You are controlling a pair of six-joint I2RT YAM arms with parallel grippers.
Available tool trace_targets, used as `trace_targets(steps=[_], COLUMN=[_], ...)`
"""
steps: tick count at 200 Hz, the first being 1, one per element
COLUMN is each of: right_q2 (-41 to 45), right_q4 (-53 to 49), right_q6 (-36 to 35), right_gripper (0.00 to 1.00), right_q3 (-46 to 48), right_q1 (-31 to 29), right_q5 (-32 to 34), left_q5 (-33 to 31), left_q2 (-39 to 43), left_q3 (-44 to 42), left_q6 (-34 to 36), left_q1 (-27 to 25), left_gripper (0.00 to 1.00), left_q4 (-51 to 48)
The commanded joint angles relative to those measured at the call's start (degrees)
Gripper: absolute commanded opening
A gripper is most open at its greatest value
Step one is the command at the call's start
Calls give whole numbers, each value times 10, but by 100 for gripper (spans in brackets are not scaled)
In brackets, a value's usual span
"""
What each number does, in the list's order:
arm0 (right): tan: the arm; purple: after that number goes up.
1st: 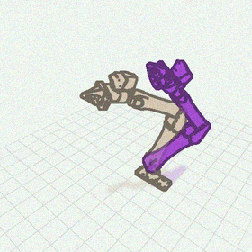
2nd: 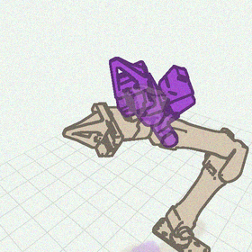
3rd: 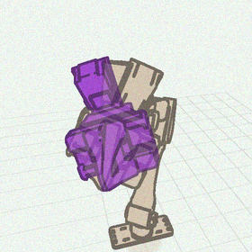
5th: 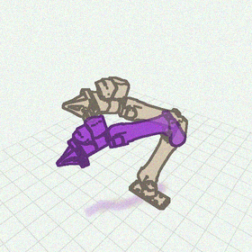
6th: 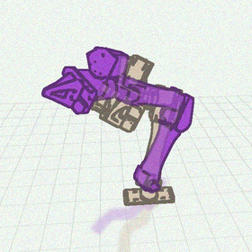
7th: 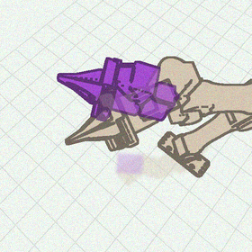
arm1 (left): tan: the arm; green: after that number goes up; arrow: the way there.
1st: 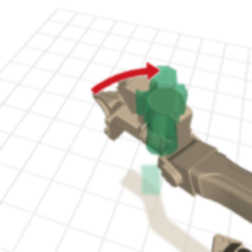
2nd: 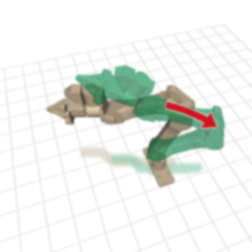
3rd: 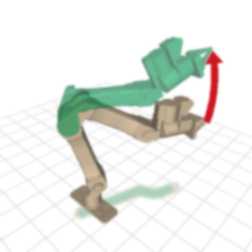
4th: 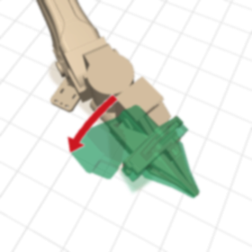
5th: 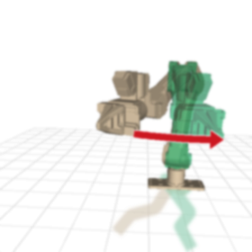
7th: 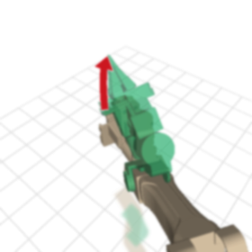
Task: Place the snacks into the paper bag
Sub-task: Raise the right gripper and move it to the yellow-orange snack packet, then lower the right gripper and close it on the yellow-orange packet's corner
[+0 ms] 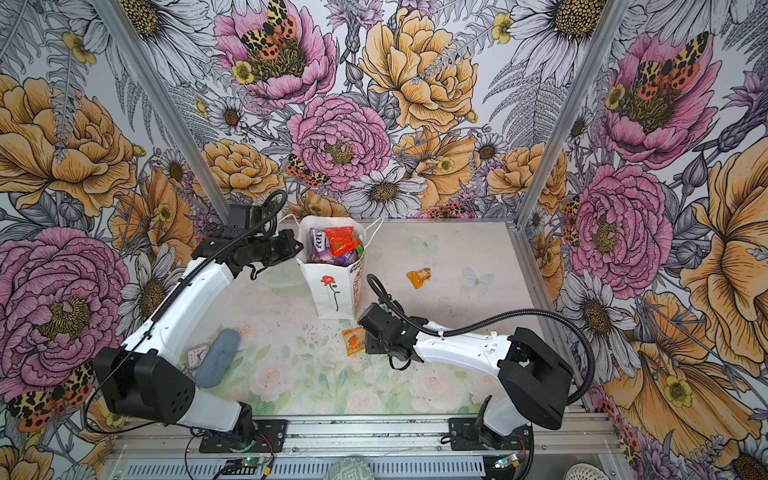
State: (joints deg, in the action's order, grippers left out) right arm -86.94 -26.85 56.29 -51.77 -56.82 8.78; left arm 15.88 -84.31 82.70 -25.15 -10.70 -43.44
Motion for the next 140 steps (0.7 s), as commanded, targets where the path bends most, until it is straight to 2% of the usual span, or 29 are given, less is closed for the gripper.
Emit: trace_targets(steps=[1, 26, 56, 108, 140], right_q2=[-20, -43, -67, -91, -110], right_q4=[33, 43, 103, 171, 308], right_q6=[88, 138, 212, 322, 391], right_gripper=[57, 59, 60, 53, 46], right_q3=[1, -4, 10, 49, 112], right_q1=[-7, 0, 10, 12, 27], right_q5=[-7, -27, -64, -52, -49], left_q5=[-7, -7, -7, -7, -6], left_q2=[24, 24, 29, 32, 34], left_q3=[-5, -5, -4, -3, -3], left_q6=[9, 9, 9, 10, 10], left_q1=[0, -1, -2, -2, -2], left_gripper=[3, 3, 3, 3, 3], left_q4=[20, 20, 20, 20, 20])
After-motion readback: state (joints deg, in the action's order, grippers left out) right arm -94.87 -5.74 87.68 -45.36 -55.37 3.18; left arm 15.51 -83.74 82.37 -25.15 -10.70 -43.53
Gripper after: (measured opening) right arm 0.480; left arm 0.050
